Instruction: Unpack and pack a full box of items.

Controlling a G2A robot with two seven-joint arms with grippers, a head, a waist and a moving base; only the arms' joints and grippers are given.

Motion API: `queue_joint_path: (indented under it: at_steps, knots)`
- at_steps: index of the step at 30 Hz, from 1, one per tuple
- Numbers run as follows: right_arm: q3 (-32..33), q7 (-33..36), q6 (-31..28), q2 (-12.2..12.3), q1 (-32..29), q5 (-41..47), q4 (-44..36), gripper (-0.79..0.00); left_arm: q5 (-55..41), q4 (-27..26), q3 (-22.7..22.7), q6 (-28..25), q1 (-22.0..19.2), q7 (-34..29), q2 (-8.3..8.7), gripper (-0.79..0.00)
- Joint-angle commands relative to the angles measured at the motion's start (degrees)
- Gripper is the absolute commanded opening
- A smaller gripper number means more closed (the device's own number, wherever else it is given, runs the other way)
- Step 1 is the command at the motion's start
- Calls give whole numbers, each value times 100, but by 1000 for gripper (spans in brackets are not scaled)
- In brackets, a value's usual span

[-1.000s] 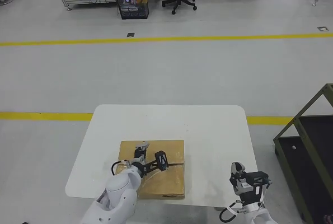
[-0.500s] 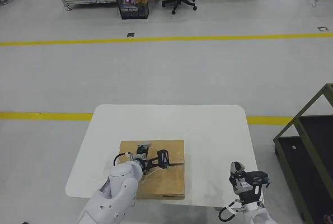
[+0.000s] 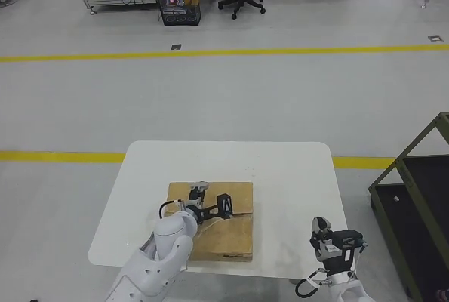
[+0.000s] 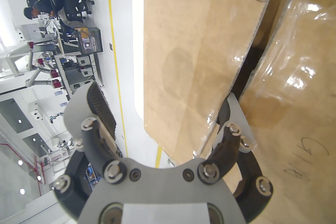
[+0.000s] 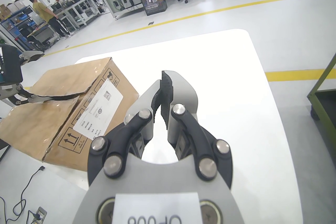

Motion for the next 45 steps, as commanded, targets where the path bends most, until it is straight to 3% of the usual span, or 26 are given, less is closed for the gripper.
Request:
queue_joint_path:
  at_steps: [1,6,19,24,31,37,38,39,40,41,45]
  knots:
    - [12,-5,0,0,-6,0,-1,-782,18,57,10,137,-14,107,-6,-785]
    - [23,4,-8,-2,-19,6,-7,-785,99,121,36,353,-45,316,-15,-785]
    - [-17,-3,-32,-10,-36,-62,-35,-785,-25,51,14,295,1,461,-33,-785]
    - [19,-16,-17,-10,-76,-57,-104,-785,-127,-389,-39,-76,168,347,-11,-785]
    - [136,-50,27,-7,-173,-9,-190,-785,-383,-1320,-219,-686,703,-141,44,-785]
    - [184,-42,32,-8,-206,22,-203,-785,-438,-1674,-294,-702,907,-305,62,-785]
    - [185,-50,35,-9,-208,26,-208,-785,-399,-1653,-279,-668,877,-287,60,-579]
    - [181,-55,30,-10,-212,20,-215,-785,-321,-1601,-259,-596,826,-261,58,-120]
    - [178,-58,28,-11,-217,20,-223,-785,-259,-1516,-209,-616,767,-192,57,0]
    - [176,-69,33,-13,-222,22,-233,-785,-192,-1439,-158,-693,677,-107,56,0]
    - [190,-95,62,-16,-263,10,-276,-770,-60,-1105,-2,-181,292,14,-10,0]
